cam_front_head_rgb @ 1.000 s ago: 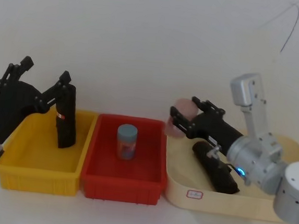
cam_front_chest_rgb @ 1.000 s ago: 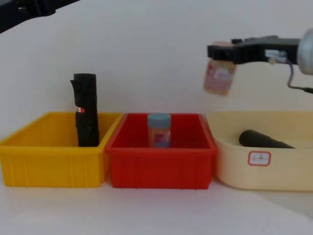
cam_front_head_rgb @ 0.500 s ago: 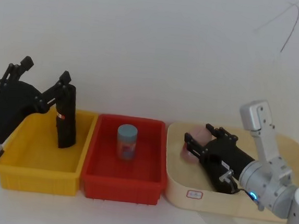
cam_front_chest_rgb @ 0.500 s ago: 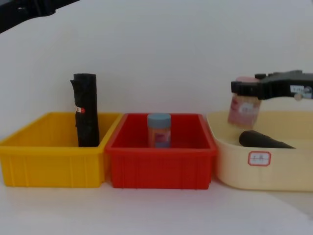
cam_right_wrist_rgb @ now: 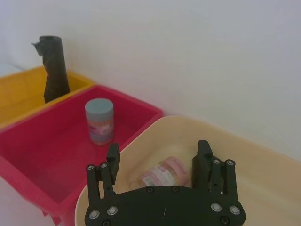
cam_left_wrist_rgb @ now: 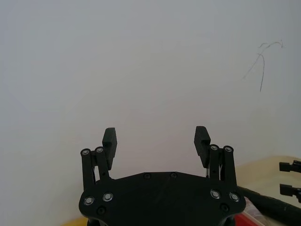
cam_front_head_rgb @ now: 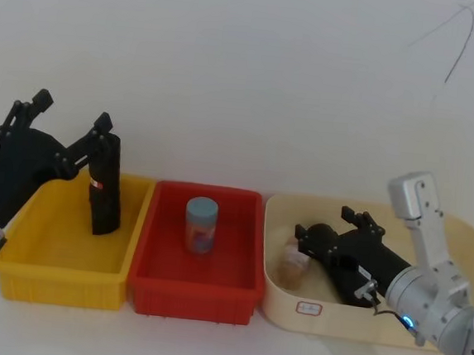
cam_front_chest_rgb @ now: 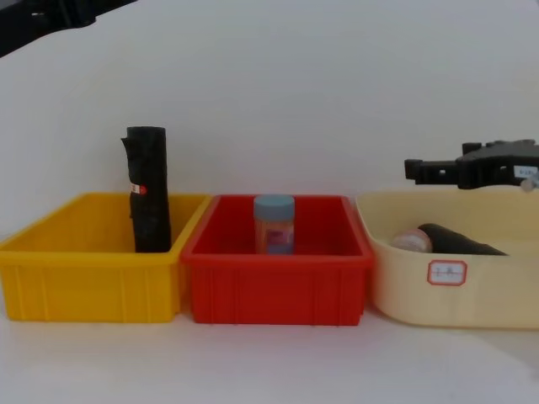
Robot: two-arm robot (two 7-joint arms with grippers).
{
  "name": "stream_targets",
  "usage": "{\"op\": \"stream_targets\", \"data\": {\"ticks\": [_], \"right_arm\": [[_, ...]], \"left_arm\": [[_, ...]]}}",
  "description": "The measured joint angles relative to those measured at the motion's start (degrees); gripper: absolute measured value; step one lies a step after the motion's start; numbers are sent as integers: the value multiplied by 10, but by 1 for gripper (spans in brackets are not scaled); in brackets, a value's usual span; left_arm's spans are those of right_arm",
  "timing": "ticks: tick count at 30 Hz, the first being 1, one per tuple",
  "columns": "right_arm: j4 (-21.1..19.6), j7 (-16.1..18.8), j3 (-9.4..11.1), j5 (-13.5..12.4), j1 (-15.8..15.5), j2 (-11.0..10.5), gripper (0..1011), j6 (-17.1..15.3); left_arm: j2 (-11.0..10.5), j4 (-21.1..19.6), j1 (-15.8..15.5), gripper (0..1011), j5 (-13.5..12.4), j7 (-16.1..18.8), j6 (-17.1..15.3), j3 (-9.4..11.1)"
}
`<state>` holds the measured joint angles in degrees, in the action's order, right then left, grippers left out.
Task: Pick up the garbage bag with the one hand and transfer it to the other hand.
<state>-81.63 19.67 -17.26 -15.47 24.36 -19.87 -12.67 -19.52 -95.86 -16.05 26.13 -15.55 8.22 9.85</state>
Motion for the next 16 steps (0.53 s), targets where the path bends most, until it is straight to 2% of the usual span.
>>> {"op": "stream_targets", "data": {"ticks": [16], "right_arm": [[-39,-37,34,-12,-39,4,1000,15]], "left_arm": [[0,0,0,1001,0,0,0,0]]}}
